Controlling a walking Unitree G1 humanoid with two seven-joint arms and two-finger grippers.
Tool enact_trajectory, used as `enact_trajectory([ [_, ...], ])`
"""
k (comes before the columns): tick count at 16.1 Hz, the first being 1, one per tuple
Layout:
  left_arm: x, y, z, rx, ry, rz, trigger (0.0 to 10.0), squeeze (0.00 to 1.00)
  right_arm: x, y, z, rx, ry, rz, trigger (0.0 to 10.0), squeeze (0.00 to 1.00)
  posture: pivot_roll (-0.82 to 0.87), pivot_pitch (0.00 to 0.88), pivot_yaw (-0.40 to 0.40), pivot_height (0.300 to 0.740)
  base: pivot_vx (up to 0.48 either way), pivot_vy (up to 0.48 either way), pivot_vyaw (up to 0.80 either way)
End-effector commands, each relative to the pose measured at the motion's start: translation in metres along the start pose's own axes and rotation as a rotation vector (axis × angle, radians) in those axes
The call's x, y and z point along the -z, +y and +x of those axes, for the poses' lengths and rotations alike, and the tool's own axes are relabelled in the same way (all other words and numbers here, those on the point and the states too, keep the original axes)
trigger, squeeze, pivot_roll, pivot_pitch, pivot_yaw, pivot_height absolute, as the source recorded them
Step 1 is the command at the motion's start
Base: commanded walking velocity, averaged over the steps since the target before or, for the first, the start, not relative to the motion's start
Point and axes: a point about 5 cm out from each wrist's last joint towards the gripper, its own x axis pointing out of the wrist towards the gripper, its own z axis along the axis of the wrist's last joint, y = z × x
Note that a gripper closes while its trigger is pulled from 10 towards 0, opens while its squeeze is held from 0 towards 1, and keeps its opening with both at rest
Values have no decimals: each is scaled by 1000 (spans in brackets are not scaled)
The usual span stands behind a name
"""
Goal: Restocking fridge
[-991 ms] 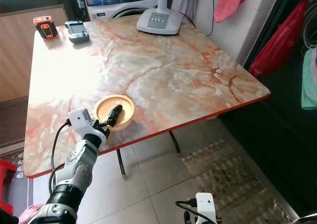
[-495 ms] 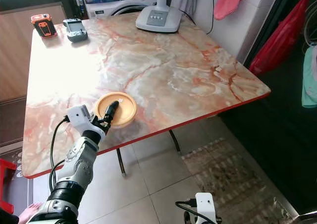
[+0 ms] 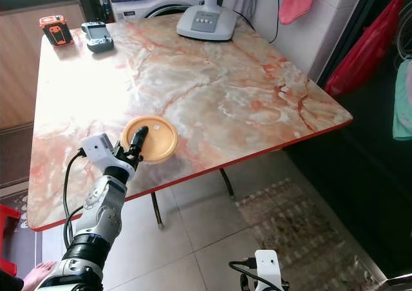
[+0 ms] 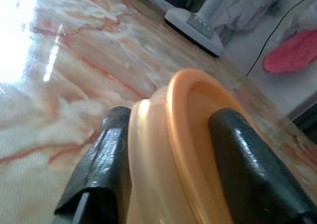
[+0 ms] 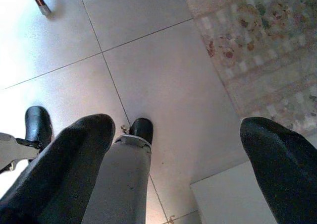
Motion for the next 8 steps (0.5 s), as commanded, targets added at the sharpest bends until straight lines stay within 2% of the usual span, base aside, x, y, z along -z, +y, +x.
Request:
enact_trajectory([
  [1, -12, -3, 3, -3, -61, -21, 0, 0, 3, -2, -1, 4, 4, -2, 10000, 0, 37, 97, -43, 740, 0, 0, 0],
  [5, -25, -9, 8, 18, -110, -49, 0, 0, 2, -5, -1, 5, 1, -13, 10000, 0, 46, 103, -57, 740, 0, 0, 0],
  [7, -26, -13, 5, 39, -106, -35, 0, 0, 3, -5, -1, 8, 0, -7, 10000, 0, 44, 99, -52, 740, 0, 0, 0],
  [8, -23, -9, 2, 33, -92, -22, 0, 0, 3, -4, -1, 7, 1, -8, 10000, 0, 45, 96, -50, 740, 0, 0, 0],
])
